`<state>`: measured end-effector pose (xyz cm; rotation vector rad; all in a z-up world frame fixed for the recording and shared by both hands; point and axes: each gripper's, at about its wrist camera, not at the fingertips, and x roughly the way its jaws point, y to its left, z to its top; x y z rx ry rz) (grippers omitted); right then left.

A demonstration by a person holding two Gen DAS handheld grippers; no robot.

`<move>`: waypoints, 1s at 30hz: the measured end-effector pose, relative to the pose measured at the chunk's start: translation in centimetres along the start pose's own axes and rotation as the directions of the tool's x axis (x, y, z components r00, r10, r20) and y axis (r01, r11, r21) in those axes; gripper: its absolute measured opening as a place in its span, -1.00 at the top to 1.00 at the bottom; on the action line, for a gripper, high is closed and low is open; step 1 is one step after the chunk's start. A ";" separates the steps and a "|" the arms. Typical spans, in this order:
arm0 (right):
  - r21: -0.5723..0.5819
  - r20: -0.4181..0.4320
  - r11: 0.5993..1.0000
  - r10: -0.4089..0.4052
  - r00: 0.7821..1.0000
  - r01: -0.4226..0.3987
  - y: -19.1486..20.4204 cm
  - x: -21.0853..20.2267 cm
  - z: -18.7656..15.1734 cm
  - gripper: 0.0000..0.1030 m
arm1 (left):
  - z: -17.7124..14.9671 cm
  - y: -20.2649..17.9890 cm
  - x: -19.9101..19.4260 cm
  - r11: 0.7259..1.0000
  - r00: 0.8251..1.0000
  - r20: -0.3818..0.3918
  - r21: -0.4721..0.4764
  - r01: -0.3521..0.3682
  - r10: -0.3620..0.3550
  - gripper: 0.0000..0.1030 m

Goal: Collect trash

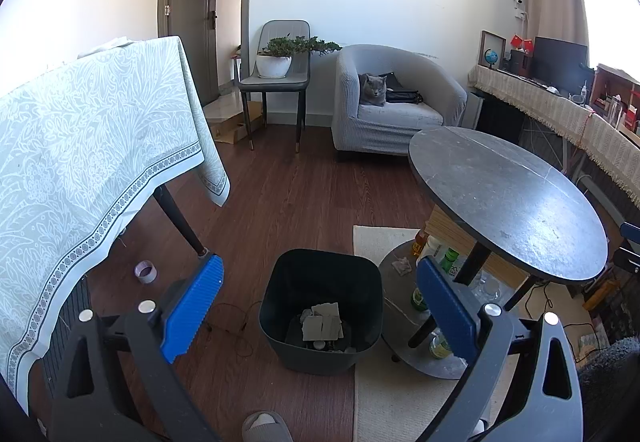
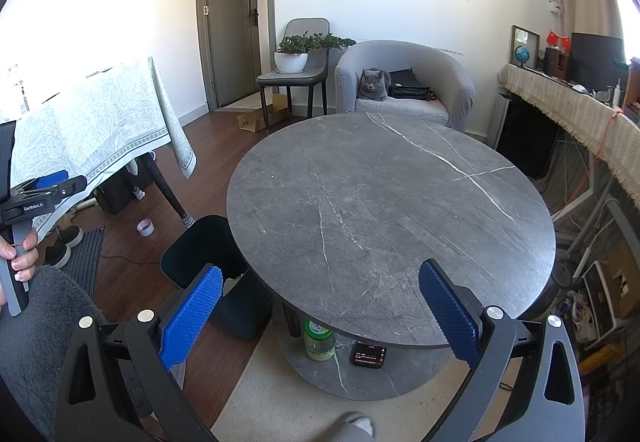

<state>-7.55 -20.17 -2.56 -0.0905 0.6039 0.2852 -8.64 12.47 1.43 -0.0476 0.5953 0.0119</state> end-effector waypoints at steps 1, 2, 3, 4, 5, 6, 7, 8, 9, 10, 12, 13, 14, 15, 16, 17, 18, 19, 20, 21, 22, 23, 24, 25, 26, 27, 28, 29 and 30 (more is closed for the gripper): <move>0.000 0.000 1.000 0.000 1.000 0.000 0.0 0.0 0.0 -0.93 | 0.0 0.0 0.0 1.000 1.000 0.000 0.001 0.000 0.000 -0.92; 0.000 0.000 1.000 0.000 1.000 0.000 0.0 0.0 0.0 -0.93 | 0.0 -0.1 0.0 1.000 1.000 0.000 0.002 0.000 0.000 -0.92; -0.001 0.000 1.000 0.000 1.000 0.000 0.0 0.0 0.0 -0.93 | 0.0 -0.1 0.0 1.000 1.000 0.001 0.002 0.000 0.000 -0.92; -0.001 0.000 1.000 0.000 1.000 0.000 0.0 0.0 0.0 -0.93 | 0.0 0.0 0.0 1.000 1.000 0.001 0.001 0.000 0.000 -0.92; 0.000 0.000 1.000 0.000 1.000 0.000 0.0 0.0 0.0 -0.93 | 0.0 0.0 0.0 1.000 1.000 0.000 0.000 0.000 0.000 -0.92; 0.000 -0.001 1.000 0.000 1.000 0.000 0.0 0.0 0.0 -0.93 | 0.0 0.0 0.0 1.000 1.000 0.000 0.000 0.000 0.000 -0.92; -0.001 0.000 1.000 0.000 1.000 0.000 0.0 0.0 0.0 -0.93 | 0.0 0.0 0.0 1.000 1.000 0.000 -0.001 0.001 -0.001 -0.92; -0.001 0.000 1.000 0.000 1.000 0.000 0.0 0.0 0.0 -0.93 | 0.0 0.0 0.0 1.000 1.000 -0.001 -0.001 0.001 -0.001 -0.92; -0.001 0.000 1.000 0.000 1.000 0.000 0.0 0.0 0.0 -0.93 | -0.1 0.0 0.0 1.000 1.000 -0.001 -0.001 0.001 -0.001 -0.92; 0.000 -0.001 1.000 0.000 1.000 0.000 0.0 0.0 0.0 -0.93 | 0.0 0.0 0.0 1.000 1.000 0.000 0.000 0.001 -0.001 -0.92; 0.000 -0.001 1.000 0.000 1.000 0.000 0.0 0.0 0.0 -0.93 | -0.1 -0.1 0.0 1.000 1.000 -0.001 0.001 0.001 -0.001 -0.92; -0.001 -0.001 1.000 0.000 1.000 0.000 0.0 0.0 0.0 -0.93 | 0.0 0.0 0.0 1.000 1.000 -0.001 0.000 0.001 -0.001 -0.92; -0.001 -0.001 1.000 0.000 1.000 0.000 0.0 0.0 0.0 -0.93 | -0.1 -0.1 0.0 1.000 1.000 -0.001 0.001 0.000 0.000 -0.92; -0.001 -0.001 1.000 0.000 1.000 0.000 0.0 0.0 0.0 -0.93 | -0.1 -0.1 0.0 1.000 1.000 -0.001 0.000 0.000 0.000 -0.92; -0.001 -0.001 1.000 0.000 1.000 0.000 0.0 0.0 0.0 -0.93 | 0.0 0.0 0.0 1.000 1.000 -0.001 0.000 0.000 0.000 -0.92; -0.001 -0.001 1.000 0.000 1.000 0.000 0.0 0.0 0.0 -0.93 | 0.0 0.0 0.0 1.000 1.000 -0.001 0.000 0.000 0.000 -0.92; 0.000 -0.001 1.000 0.000 1.000 0.000 0.0 0.0 0.0 -0.93 | 0.0 0.0 0.0 1.000 1.000 -0.001 0.000 0.000 0.000 -0.92; 0.000 -0.001 1.000 0.000 1.000 0.000 0.0 0.0 0.0 -0.93 | 0.0 -0.1 0.0 1.000 1.000 -0.001 0.000 0.000 0.000 -0.92; 0.001 -0.001 1.000 0.000 1.000 0.000 0.0 0.0 0.0 -0.93 | -0.1 -0.1 0.0 1.000 1.000 -0.002 0.001 0.000 0.000 -0.92; 0.000 -0.001 1.000 0.000 1.000 0.000 0.0 0.0 0.0 -0.93 | 0.0 -0.1 0.0 1.000 1.000 -0.002 0.000 0.000 0.000 -0.92; -0.001 -0.001 1.000 0.000 1.000 0.000 0.0 0.0 0.0 -0.93 | 0.0 -0.1 0.0 1.000 1.000 -0.002 0.000 0.000 0.000 -0.92; -0.001 -0.001 1.000 0.000 1.000 0.000 0.0 0.0 0.0 -0.93 | 0.0 -0.1 0.0 1.000 1.000 -0.001 0.000 0.000 0.000 -0.92; -0.002 -0.001 1.000 0.000 1.000 0.000 0.1 0.0 0.0 -0.93 | 0.0 -0.1 0.0 1.000 1.000 -0.001 0.000 0.001 -0.001 -0.92; -0.002 -0.002 1.000 -0.001 1.000 0.001 0.1 0.0 0.0 -0.93 | 0.0 -0.1 0.0 1.000 1.000 -0.001 -0.001 0.001 -0.001 -0.92; -0.002 -0.003 1.000 0.000 1.000 0.000 0.1 0.1 0.0 -0.93 | 0.0 -0.1 0.1 1.000 1.000 -0.001 0.000 0.002 -0.002 -0.92; -0.003 -0.003 1.000 0.000 1.000 0.000 0.1 0.1 0.0 -0.93 | 0.0 0.0 0.1 1.000 1.000 -0.001 0.000 0.002 -0.002 -0.92; -0.003 -0.003 1.000 0.001 1.000 -0.001 0.1 0.1 -0.1 -0.93 | 0.0 0.0 0.1 1.000 1.000 -0.002 0.000 0.002 -0.002 -0.92; -0.003 -0.003 1.000 0.001 1.000 -0.001 0.1 0.1 -0.1 -0.93 | -0.1 -0.1 0.1 1.000 1.000 -0.002 0.000 0.003 -0.003 -0.92; -0.003 -0.003 1.000 0.001 1.000 -0.001 0.1 0.1 -0.1 -0.93 | -0.2 0.0 0.1 1.000 1.000 -0.002 0.001 0.005 -0.005 -0.92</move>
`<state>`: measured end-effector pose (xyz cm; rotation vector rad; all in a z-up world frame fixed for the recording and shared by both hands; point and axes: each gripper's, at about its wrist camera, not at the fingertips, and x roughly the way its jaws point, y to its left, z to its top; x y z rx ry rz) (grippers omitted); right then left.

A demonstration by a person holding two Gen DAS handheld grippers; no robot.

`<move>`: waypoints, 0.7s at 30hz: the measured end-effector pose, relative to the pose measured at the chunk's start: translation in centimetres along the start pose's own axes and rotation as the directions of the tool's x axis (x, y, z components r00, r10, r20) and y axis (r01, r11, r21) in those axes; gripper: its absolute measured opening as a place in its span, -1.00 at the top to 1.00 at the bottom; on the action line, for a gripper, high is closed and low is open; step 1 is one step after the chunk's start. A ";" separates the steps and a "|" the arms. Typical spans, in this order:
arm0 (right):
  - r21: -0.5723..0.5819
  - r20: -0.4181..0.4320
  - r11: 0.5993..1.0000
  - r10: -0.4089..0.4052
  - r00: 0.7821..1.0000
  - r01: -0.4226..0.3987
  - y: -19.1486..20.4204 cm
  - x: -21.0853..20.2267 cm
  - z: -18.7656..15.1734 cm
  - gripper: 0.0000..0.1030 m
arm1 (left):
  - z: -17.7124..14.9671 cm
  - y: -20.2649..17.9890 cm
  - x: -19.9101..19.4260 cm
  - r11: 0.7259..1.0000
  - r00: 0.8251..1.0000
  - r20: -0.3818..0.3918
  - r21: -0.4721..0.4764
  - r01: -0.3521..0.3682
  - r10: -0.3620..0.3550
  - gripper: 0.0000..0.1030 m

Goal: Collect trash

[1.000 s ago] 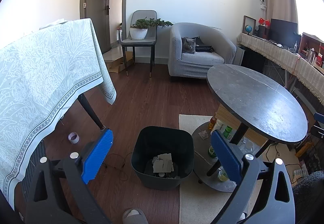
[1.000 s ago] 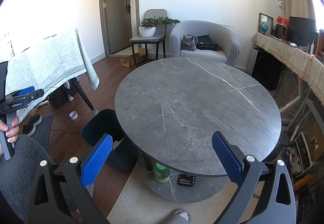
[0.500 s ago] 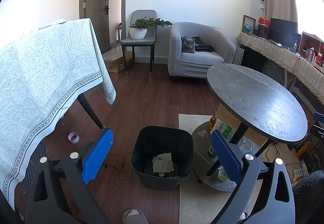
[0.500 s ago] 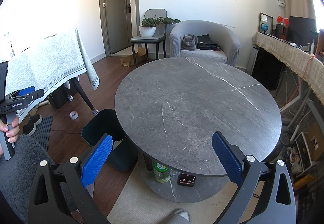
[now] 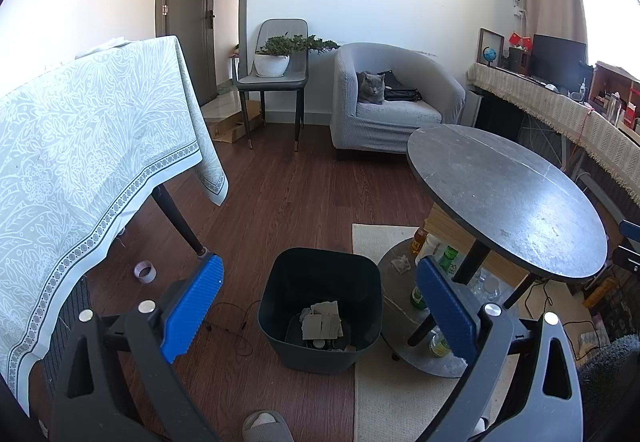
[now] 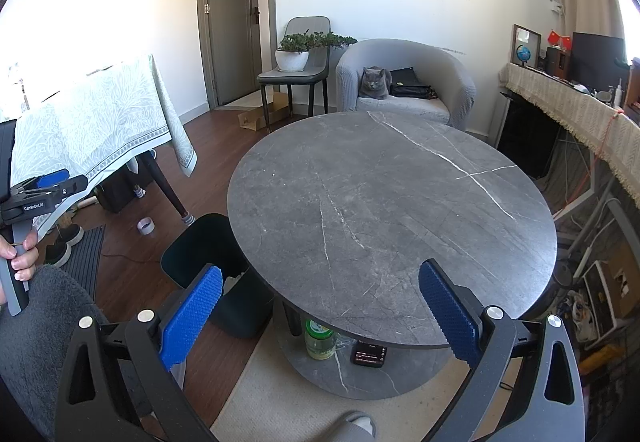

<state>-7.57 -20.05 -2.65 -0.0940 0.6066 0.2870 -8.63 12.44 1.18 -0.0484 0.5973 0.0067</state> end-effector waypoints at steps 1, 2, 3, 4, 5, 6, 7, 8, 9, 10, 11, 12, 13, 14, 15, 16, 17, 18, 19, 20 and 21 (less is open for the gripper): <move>0.000 0.000 1.000 0.000 1.000 0.000 0.0 0.0 0.0 -0.93 | -0.1 0.0 0.0 1.000 1.000 -0.001 0.000 0.001 -0.001 -0.92; 0.000 0.000 1.000 0.000 1.000 0.000 0.0 0.0 0.0 -0.93 | -0.2 0.1 0.1 1.000 1.000 -0.001 0.000 0.003 -0.003 -0.92; 0.001 0.000 1.000 0.000 1.000 0.000 0.0 0.0 0.0 -0.93 | -0.2 0.1 0.1 1.000 1.000 -0.002 0.001 0.004 -0.004 -0.92; 0.001 0.000 1.000 0.000 1.000 0.000 0.0 0.0 0.0 -0.93 | -0.2 0.1 0.1 1.000 1.000 -0.002 0.002 0.003 -0.003 -0.92; 0.001 0.000 1.000 0.000 1.000 0.000 0.0 0.0 0.0 -0.93 | -0.3 0.1 0.1 1.000 1.000 -0.001 0.003 0.003 -0.003 -0.92; 0.001 0.001 1.000 0.000 1.000 0.000 0.0 0.0 0.0 -0.93 | -0.3 0.1 0.1 1.000 1.000 -0.001 0.004 0.003 -0.003 -0.92; 0.000 0.000 1.000 0.000 1.000 0.000 0.0 0.0 0.0 -0.93 | -0.2 0.1 0.2 1.000 1.000 -0.001 0.005 0.003 -0.003 -0.92; 0.000 0.000 1.000 0.000 1.000 0.000 0.0 0.0 0.0 -0.93 | -0.3 0.1 0.1 1.000 1.000 -0.001 0.005 0.003 -0.003 -0.92; 0.000 0.000 1.000 -0.001 1.000 0.001 0.0 0.0 0.0 -0.93 | -0.3 0.2 0.1 1.000 1.000 -0.002 0.005 0.003 -0.003 -0.92; 0.000 0.000 1.000 -0.001 1.000 0.001 0.0 0.0 0.0 -0.93 | -0.3 0.2 0.1 1.000 1.000 -0.002 0.005 0.003 -0.003 -0.92; 0.000 0.000 1.000 -0.001 1.000 0.001 0.0 0.0 0.0 -0.93 | -0.3 0.2 0.1 1.000 1.000 -0.002 0.005 0.003 -0.003 -0.92; 0.000 0.000 1.000 0.000 1.000 0.000 0.0 0.0 0.0 -0.93 | -0.2 0.2 0.1 1.000 1.000 -0.002 0.005 0.004 -0.004 -0.92; 0.001 0.000 1.000 0.000 1.000 0.000 0.0 0.0 0.0 -0.93 | -0.3 0.1 0.1 1.000 1.000 -0.001 0.006 0.004 -0.004 -0.92; 0.000 0.000 1.000 0.000 1.000 0.000 0.0 0.0 0.0 -0.93 | -0.3 0.1 0.1 1.000 1.000 -0.001 0.007 0.003 -0.003 -0.92; 0.000 0.000 1.000 0.000 1.000 0.000 0.0 0.0 0.0 -0.93 | -0.2 0.1 0.1 1.000 1.000 -0.001 0.006 0.003 -0.003 -0.92; 0.000 0.000 1.000 0.000 1.000 0.000 0.0 0.0 0.0 -0.93 | -0.2 0.1 0.1 1.000 1.000 -0.002 0.005 0.003 -0.003 -0.92; 0.000 0.000 1.000 0.000 1.000 0.000 0.0 0.0 0.0 -0.93 | -0.2 0.1 0.1 1.000 1.000 -0.002 0.004 0.003 -0.003 -0.92; 0.000 0.000 1.000 -0.001 1.000 0.001 0.0 0.0 0.0 -0.93 | -0.3 0.2 0.1 1.000 1.000 -0.003 0.002 0.003 -0.003 -0.92; 0.000 0.000 1.000 -0.001 1.000 0.001 0.0 0.0 0.0 -0.93 | -0.1 0.3 0.2 1.000 1.000 -0.004 0.002 0.003 -0.003 -0.92; 0.000 0.000 1.000 -0.001 1.000 0.001 0.0 0.0 0.0 -0.93 | 0.0 0.4 0.2 1.000 1.000 -0.006 -0.001 0.002 -0.002 -0.92; 0.000 0.000 1.000 0.000 1.000 0.000 0.0 0.0 0.1 -0.93 | -0.1 0.5 0.2 1.000 1.000 -0.008 -0.006 0.002 -0.002 -0.92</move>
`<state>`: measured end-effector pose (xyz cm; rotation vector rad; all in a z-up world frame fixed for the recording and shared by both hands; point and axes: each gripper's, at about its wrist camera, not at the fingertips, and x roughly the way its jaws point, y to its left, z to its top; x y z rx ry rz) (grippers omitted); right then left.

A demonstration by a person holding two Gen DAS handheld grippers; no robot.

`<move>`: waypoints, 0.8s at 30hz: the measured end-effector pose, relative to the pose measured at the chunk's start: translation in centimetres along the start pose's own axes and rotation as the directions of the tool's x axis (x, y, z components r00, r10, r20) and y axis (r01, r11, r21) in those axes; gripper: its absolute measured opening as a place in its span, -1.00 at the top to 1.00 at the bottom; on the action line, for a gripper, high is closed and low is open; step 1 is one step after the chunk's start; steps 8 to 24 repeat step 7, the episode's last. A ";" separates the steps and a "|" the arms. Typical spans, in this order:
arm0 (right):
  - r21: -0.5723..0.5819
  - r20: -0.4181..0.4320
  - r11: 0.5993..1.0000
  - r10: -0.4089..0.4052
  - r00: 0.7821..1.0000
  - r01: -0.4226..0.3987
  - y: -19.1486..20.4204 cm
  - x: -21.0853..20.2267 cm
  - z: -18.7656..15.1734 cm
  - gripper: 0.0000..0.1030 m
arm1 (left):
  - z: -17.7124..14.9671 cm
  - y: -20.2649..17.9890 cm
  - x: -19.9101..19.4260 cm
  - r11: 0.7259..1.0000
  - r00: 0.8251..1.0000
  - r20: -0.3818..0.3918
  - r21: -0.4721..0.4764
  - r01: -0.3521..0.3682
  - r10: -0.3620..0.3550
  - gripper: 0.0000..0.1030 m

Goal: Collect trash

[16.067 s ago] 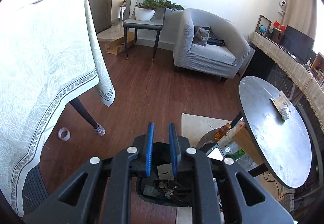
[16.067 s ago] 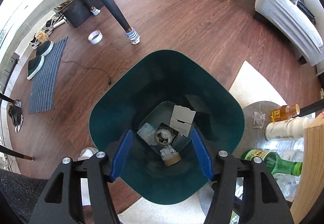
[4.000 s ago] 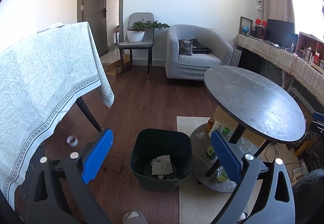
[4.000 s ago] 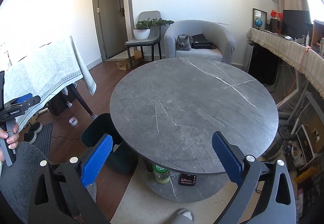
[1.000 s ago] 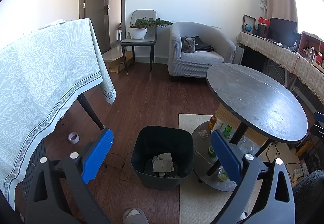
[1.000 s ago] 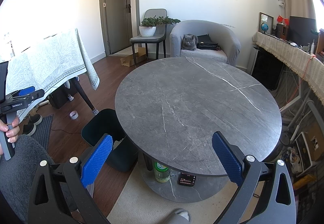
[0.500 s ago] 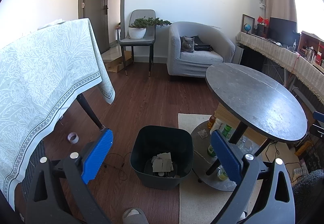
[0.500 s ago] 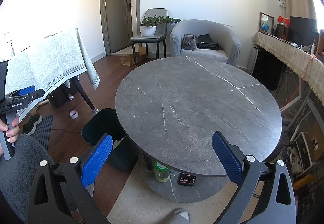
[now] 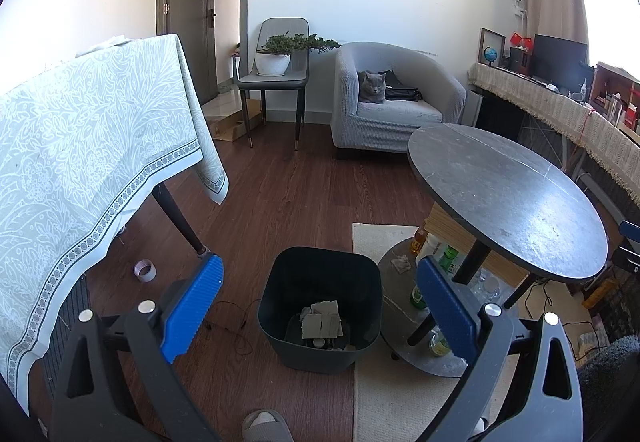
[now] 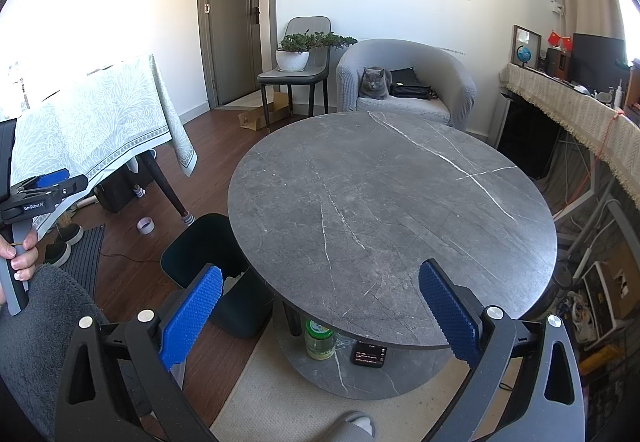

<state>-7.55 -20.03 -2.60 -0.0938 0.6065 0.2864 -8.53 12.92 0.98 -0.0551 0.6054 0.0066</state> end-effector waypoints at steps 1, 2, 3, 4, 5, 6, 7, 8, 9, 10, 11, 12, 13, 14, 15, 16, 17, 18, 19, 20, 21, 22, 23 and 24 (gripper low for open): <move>0.000 0.000 1.000 0.000 1.000 0.000 0.0 0.0 0.0 -0.93 | 0.1 0.1 0.0 1.000 1.000 -0.001 -0.003 0.003 -0.003 -0.92; 0.000 -0.001 1.000 0.000 1.000 0.000 0.0 0.0 0.0 -0.93 | 0.1 0.2 0.0 1.000 1.000 -0.001 -0.006 0.004 -0.004 -0.92; 0.000 0.000 1.000 0.000 1.000 0.000 0.0 0.0 0.0 -0.93 | 0.1 0.3 0.0 1.000 1.000 -0.002 -0.008 0.004 -0.004 -0.92; 0.000 0.000 1.000 0.000 1.000 0.000 0.0 0.0 0.0 -0.93 | 0.1 0.3 0.0 1.000 1.000 -0.003 -0.008 0.005 -0.005 -0.92; 0.000 0.000 1.000 0.000 1.000 0.000 0.0 0.0 0.0 -0.93 | 0.1 0.3 0.0 1.000 1.000 -0.003 -0.007 0.005 -0.005 -0.92; -0.001 -0.001 1.000 0.000 1.000 0.000 0.0 0.0 0.0 -0.93 | 0.2 0.4 0.0 1.000 1.000 -0.003 -0.005 0.005 -0.005 -0.92; -0.001 -0.001 1.000 0.000 1.000 0.000 0.0 0.0 0.0 -0.93 | 0.2 0.3 0.0 1.000 1.000 -0.003 -0.003 0.005 -0.005 -0.92; -0.001 -0.001 1.000 0.000 1.000 0.000 0.0 0.0 0.0 -0.93 | 0.2 0.3 0.0 1.000 1.000 -0.003 -0.003 0.005 -0.005 -0.92; -0.001 -0.001 1.000 0.000 1.000 0.000 0.0 0.0 0.0 -0.93 | 0.2 0.3 0.0 1.000 1.000 -0.003 -0.003 0.005 -0.005 -0.92; -0.001 -0.001 1.000 0.000 1.000 0.000 0.0 0.0 0.0 -0.93 | 0.2 0.3 0.0 1.000 1.000 -0.003 -0.003 0.005 -0.005 -0.92; -0.001 -0.001 1.000 0.000 1.000 0.000 0.0 0.0 0.0 -0.93 | 0.2 0.3 0.0 1.000 1.000 -0.003 -0.003 0.005 -0.005 -0.92; -0.001 -0.001 1.000 0.000 1.000 0.000 0.0 0.0 0.0 -0.93 | 0.2 0.3 0.0 1.000 1.000 -0.003 -0.003 0.005 -0.005 -0.92; -0.001 -0.001 1.000 0.000 1.000 0.000 0.0 0.0 0.0 -0.93 | 0.2 0.3 0.0 1.000 1.000 -0.003 -0.003 0.005 -0.005 -0.92; -0.001 -0.001 1.000 0.000 1.000 0.000 0.0 0.0 0.0 -0.93 | 0.2 0.3 0.0 1.000 1.000 -0.003 -0.003 0.005 -0.005 -0.92; -0.001 -0.001 1.000 0.000 1.000 0.000 0.0 0.0 0.0 -0.93 | 0.2 0.3 0.0 1.000 1.000 -0.003 -0.003 0.005 -0.005 -0.92; -0.001 -0.001 1.000 0.000 1.000 0.000 0.0 0.0 0.0 -0.93 | 0.2 0.3 0.0 1.000 1.000 -0.003 -0.003 0.005 -0.005 -0.92; -0.001 -0.001 1.000 0.000 1.000 0.000 0.0 0.0 0.0 -0.93 | 0.2 0.3 0.0 1.000 1.000 -0.003 -0.003 0.005 -0.005 -0.92; -0.001 -0.001 1.000 0.000 1.000 0.000 0.0 0.0 0.0 -0.93 | 0.2 0.3 0.0 1.000 1.000 -0.003 -0.003 0.005 -0.005 -0.92; -0.001 -0.001 1.000 0.000 1.000 0.000 0.0 0.0 0.0 -0.93 | 0.2 0.3 0.0 1.000 1.000 -0.003 -0.003 0.005 -0.005 -0.92; -0.001 -0.001 1.000 0.000 1.000 0.000 0.0 0.0 0.0 -0.93 | 0.2 0.3 0.0 1.000 1.000 -0.003 -0.003 0.005 -0.005 -0.92; -0.001 -0.001 1.000 0.000 1.000 0.000 0.0 0.0 0.0 -0.93 | 0.2 0.3 0.0 1.000 1.000 -0.003 -0.003 0.005 -0.005 -0.92; -0.001 -0.001 1.000 0.000 1.000 0.000 0.0 0.0 0.0 -0.93 | 0.2 0.3 0.0 1.000 1.000 -0.003 -0.003 0.005 -0.005 -0.92; -0.001 -0.001 1.000 0.000 1.000 0.000 0.0 0.0 0.0 -0.93 | 0.2 0.3 0.0 1.000 1.000 -0.003 -0.003 0.005 -0.005 -0.92; -0.001 -0.001 1.000 0.000 1.000 0.000 0.0 0.0 0.0 -0.93 | 0.2 0.3 0.0 1.000 1.000 -0.003 -0.003 0.005 -0.005 -0.92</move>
